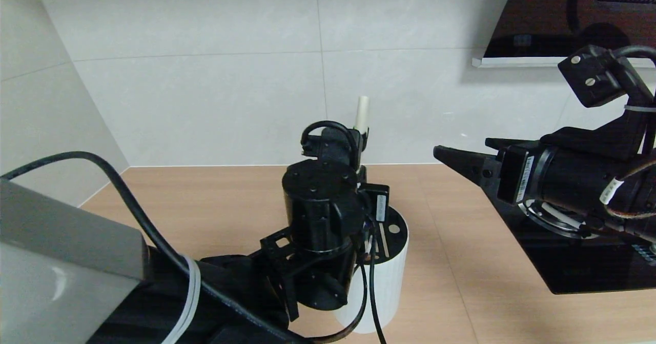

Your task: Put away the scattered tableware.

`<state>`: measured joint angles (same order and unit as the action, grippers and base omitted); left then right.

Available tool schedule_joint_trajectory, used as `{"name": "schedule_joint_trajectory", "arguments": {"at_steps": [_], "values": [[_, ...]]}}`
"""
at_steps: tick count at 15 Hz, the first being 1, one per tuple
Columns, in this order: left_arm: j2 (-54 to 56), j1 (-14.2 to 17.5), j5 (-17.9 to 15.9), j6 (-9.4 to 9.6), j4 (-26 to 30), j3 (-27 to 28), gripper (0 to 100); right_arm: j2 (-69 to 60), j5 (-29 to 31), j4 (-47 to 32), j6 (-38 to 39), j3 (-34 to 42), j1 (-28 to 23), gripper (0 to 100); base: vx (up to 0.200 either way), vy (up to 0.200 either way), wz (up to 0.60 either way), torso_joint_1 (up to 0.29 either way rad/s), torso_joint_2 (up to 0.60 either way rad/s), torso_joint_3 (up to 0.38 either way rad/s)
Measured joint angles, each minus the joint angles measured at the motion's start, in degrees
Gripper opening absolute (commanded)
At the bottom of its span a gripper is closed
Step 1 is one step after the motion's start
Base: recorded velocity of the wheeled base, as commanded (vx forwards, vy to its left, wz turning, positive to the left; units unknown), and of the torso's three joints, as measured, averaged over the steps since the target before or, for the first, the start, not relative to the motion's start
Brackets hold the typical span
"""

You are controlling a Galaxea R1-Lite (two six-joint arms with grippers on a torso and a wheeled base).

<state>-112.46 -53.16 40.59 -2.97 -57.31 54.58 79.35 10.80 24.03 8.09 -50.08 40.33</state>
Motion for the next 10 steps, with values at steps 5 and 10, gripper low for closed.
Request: {"name": "schedule_joint_trajectory", "arguments": {"at_steps": [5,10], "values": [[0.78,-0.17,1.55,0.16,-3.84,2.30,0,0.59,0.00,0.00,-0.02,-0.02,0.02,100,0.000,0.000,0.00,0.000,0.00,0.000],[2.05,-1.57,1.63,-1.54,-3.58,2.63,0,0.77,0.01,-0.05,0.00,-0.02,0.00,100,0.000,0.000,0.00,0.000,0.00,0.000]]}}
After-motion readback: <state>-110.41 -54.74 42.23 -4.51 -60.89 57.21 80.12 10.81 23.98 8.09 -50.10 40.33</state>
